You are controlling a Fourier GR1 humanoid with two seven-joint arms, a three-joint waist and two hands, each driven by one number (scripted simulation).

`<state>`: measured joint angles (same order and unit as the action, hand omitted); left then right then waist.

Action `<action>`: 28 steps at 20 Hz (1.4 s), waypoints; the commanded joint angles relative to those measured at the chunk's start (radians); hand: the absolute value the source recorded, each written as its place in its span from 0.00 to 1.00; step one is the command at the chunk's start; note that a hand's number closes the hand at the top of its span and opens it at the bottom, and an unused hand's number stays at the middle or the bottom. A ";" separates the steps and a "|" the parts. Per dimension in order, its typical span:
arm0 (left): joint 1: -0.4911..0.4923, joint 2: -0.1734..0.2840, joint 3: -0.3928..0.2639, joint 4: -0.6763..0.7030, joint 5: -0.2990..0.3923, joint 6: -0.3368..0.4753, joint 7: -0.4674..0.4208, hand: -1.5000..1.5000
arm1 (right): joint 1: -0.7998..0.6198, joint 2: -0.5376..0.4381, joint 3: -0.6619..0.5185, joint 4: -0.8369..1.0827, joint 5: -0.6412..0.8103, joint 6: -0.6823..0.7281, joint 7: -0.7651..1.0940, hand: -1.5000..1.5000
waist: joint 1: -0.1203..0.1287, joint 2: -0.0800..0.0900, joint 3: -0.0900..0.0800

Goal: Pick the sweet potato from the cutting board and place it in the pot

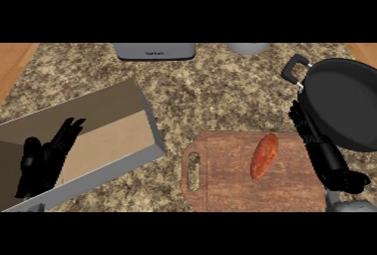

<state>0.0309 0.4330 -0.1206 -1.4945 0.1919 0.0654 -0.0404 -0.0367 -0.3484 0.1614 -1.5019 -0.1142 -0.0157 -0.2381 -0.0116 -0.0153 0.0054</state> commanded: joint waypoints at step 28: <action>-0.196 -0.123 0.159 -0.131 -0.026 0.126 0.231 0.50 | -0.011 -0.377 -0.088 -0.137 0.156 0.209 0.261 0.00 | 0.021 0.013 -0.009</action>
<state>-0.1796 0.3120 0.0408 -1.6220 0.1775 0.1845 0.1988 -0.0272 -0.6510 -0.0109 -1.5654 -0.0036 0.1062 -0.1367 -0.0009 -0.0021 -0.0031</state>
